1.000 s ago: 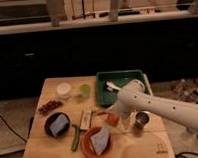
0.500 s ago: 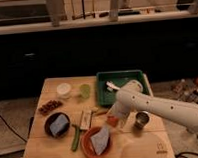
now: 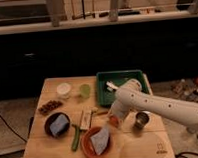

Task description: Place apple in plastic cup

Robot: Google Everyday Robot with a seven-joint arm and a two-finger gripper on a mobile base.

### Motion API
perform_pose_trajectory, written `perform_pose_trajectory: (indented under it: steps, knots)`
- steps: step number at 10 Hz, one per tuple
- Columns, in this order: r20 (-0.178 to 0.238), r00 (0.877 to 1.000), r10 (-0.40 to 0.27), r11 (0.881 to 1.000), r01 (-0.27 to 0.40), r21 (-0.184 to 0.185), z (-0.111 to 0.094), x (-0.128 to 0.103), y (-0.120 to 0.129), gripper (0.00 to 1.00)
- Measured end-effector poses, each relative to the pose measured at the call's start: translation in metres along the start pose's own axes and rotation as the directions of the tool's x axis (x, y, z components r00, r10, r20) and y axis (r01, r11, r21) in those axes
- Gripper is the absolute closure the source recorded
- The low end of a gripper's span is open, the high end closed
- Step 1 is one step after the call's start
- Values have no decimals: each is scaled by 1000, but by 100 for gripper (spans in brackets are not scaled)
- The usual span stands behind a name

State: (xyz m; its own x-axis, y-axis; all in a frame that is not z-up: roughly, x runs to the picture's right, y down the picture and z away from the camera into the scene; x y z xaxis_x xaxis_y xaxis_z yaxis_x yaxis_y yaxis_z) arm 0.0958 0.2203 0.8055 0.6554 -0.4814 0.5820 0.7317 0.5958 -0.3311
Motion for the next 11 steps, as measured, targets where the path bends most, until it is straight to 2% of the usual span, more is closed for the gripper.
perform_pose_trajectory:
  steps: [4, 5, 11]
  knots:
    - [-6, 1000, -11, 1000, 11, -2, -4, 2, 0, 100]
    - [-15, 999, -28, 1000, 28, -5, -11, 3, -2, 100]
    - [-17, 998, -68, 996, 69, 49, -59, 4, -15, 100]
